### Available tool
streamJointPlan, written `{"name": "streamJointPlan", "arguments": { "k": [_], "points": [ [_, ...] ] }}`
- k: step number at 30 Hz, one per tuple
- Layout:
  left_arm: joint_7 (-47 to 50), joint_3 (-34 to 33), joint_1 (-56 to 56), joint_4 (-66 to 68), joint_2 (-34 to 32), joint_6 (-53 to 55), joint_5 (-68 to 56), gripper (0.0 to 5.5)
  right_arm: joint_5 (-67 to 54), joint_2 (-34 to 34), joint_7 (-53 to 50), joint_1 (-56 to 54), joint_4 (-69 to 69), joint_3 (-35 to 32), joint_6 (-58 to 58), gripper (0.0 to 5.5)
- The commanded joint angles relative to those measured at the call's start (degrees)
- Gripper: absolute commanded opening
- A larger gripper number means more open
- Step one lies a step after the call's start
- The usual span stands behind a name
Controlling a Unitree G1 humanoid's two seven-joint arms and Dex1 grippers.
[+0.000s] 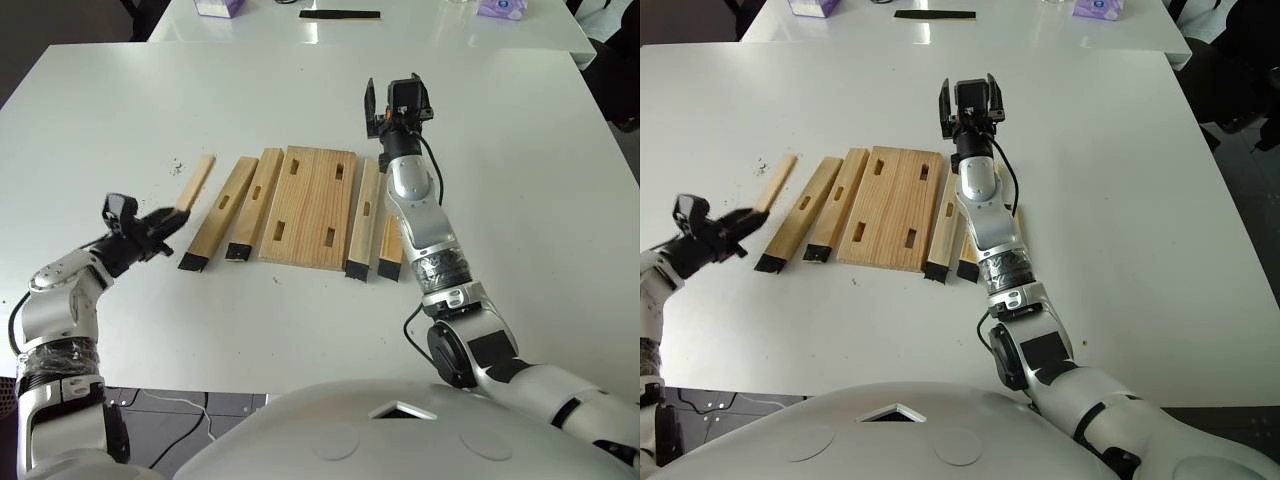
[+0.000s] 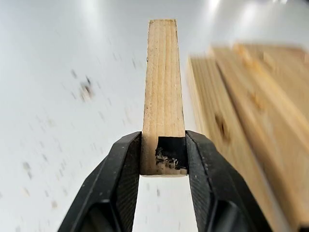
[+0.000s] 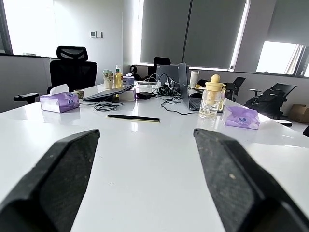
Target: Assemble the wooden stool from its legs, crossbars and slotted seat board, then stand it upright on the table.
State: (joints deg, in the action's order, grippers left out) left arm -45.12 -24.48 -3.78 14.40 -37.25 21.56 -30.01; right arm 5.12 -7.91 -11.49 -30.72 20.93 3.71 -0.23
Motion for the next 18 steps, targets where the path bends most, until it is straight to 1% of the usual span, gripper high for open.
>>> {"name": "streamJointPlan", "arguments": {
  "k": [1, 3, 5, 7, 9, 11, 14, 18],
  "points": [
    [8.31, -5.87, -12.54, -13.51, 6.03, 5.85, -16.02, 1.32, -12.91, 2.77, 10.03, -4.15, -3.33, -7.40, 5.43, 3.58],
    [11.97, -4.91, -15.43, -20.24, 10.17, 7.97, -22.85, 1.32, -20.65, 4.66, 17.95, -6.54, -5.49, -9.53, 10.60, 3.58],
    [14.26, -3.10, -16.28, -26.55, 14.19, 9.53, -29.20, 1.32, -31.37, 6.98, 26.68, -9.35, -9.49, -11.89, 19.44, 3.58],
    [14.98, -0.95, -15.47, -31.40, 16.79, 10.33, -33.02, 1.32, -39.82, 10.70, 34.40, -12.44, -13.00, -12.88, 28.34, 3.58],
    [14.69, 0.98, -14.75, -33.91, 18.39, 11.06, -35.33, 1.32, -47.82, 14.89, 39.46, -16.12, -14.58, -14.61, 38.00, 3.58],
    [13.21, 3.27, -14.62, -34.24, 18.79, 12.25, -36.39, 1.32, -53.67, 19.32, 44.54, -18.81, -15.84, -15.50, 45.35, 3.58],
    [10.20, 6.23, -13.85, -34.66, 17.59, 14.22, -37.21, 1.32, -58.72, 24.97, 54.12, -20.46, -16.53, -14.20, 52.58, 3.58],
    [5.84, 7.83, -12.57, -34.94, 14.93, 17.09, -38.64, 1.32, -62.68, 29.55, 60.25, -23.47, -12.88, -14.26, 60.28, 3.58]
  ]
}}
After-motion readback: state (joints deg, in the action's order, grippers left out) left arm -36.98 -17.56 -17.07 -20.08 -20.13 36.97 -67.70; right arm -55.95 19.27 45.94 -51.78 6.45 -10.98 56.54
